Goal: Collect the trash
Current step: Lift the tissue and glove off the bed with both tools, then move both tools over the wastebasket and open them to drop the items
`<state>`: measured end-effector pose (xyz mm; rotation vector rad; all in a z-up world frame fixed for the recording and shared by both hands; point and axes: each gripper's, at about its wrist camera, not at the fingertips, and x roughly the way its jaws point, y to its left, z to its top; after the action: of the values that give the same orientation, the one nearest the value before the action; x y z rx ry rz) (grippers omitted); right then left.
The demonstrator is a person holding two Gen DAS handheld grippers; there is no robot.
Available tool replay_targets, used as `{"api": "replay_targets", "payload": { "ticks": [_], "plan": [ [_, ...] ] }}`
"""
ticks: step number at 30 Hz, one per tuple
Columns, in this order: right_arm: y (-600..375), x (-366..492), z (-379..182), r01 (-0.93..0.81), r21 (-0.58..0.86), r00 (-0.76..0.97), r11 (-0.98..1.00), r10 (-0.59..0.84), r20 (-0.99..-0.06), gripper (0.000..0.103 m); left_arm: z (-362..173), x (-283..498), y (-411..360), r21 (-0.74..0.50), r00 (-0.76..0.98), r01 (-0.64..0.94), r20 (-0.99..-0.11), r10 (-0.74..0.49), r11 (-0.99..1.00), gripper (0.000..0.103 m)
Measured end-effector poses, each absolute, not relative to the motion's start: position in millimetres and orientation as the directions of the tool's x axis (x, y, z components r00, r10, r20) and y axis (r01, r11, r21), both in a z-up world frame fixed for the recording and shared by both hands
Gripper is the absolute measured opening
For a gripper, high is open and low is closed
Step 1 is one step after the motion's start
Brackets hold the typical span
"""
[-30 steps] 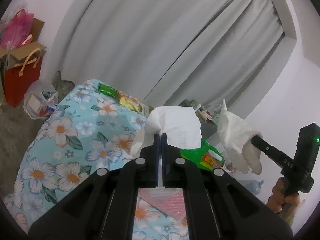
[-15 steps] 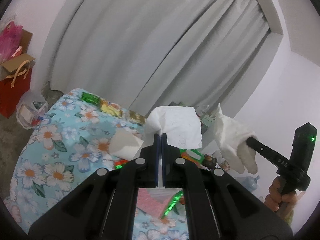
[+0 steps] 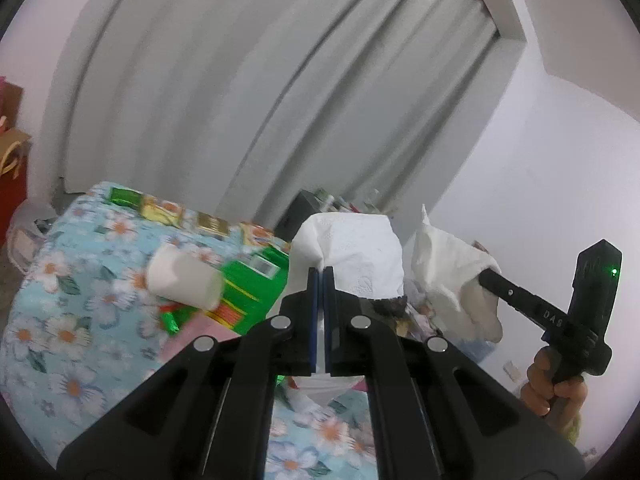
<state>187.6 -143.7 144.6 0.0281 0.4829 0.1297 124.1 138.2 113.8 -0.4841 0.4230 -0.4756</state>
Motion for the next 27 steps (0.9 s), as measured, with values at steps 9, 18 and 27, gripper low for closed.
{"api": "replay_targets", "payload": {
  "ticks": [9,18,27],
  "plan": [
    [-207.4,135.3,146.4,0.0,0.1,0.899,0.995,0.044,-0.436,0.009,129.8,117.1,55.5,-0.482,0.72,0.457,-0.293,-0.629,0.748,0.0],
    [-303.6,67.7,128.5,0.218,0.189,0.887,0.958,-0.113,-0.448,0.009,126.5,124.4,-57.2,-0.488,0.521,0.591,-0.377,-0.766,0.642,0.0],
    [-410.7,7.1,73.8,0.506,0.259,0.767,0.823,-0.292,-0.571,0.009,88.9,146.3,-224.1,-0.551,0.198,0.659,-0.53,-0.825,0.512,0.0]
  ]
}}
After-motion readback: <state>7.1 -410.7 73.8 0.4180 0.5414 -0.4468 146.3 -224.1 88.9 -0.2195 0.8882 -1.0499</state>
